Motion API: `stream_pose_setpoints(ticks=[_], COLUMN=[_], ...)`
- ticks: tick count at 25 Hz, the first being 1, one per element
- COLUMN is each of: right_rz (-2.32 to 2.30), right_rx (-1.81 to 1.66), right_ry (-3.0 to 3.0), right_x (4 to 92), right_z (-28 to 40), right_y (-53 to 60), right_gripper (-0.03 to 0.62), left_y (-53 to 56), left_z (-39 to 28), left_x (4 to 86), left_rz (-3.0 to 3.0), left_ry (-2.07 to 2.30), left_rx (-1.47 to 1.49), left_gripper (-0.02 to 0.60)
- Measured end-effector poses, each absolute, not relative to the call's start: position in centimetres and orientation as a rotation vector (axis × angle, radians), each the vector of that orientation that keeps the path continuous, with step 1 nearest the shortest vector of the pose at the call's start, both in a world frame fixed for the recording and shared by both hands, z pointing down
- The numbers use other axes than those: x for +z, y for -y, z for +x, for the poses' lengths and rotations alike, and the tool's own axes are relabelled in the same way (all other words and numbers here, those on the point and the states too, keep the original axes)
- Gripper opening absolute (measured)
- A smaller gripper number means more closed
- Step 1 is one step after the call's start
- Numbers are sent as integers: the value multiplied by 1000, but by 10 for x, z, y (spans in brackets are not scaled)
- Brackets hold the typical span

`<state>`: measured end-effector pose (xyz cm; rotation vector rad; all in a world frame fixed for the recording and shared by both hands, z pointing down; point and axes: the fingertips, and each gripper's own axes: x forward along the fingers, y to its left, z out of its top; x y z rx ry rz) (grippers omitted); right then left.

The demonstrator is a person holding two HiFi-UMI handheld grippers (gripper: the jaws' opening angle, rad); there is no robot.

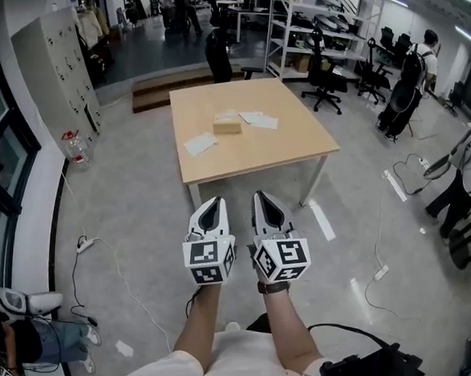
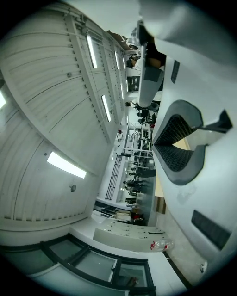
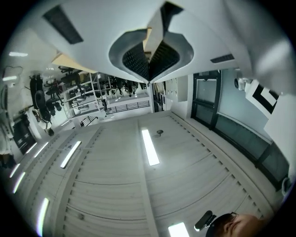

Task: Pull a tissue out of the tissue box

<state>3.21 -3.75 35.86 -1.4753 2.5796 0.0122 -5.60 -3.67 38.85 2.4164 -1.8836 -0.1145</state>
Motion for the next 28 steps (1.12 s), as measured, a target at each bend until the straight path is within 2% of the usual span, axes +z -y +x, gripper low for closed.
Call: stream_pose_setpoints(ticks=[5,10,15,20,23,28], right_rz=[-1495,-1446,-1410,-1363,-1350,-1348], right_rx=[90,13,98,95,76,15], right_ry=[-2595,-2638,-2643,-2638,-2648,-2675], right_x=[354,376,341,326,331,350], right_z=[31,30,44,64,73,86], right_y=[79,142,213,272,303,346], right_gripper=[3,3,2,3,3,2], left_y=[77,136,207,263,283,317], left_z=[-49,-43,-31,-18,-19,-14], left_x=[394,399,384,367,352,348], left_rz=[2438,2438,2452,2454,2461,2460], left_ry=[1852,1851,1998,2009,2067,2109], left_rx=[-107,-106,1,-73,-208,-271], left_gripper=[2,2,2,2,0,1])
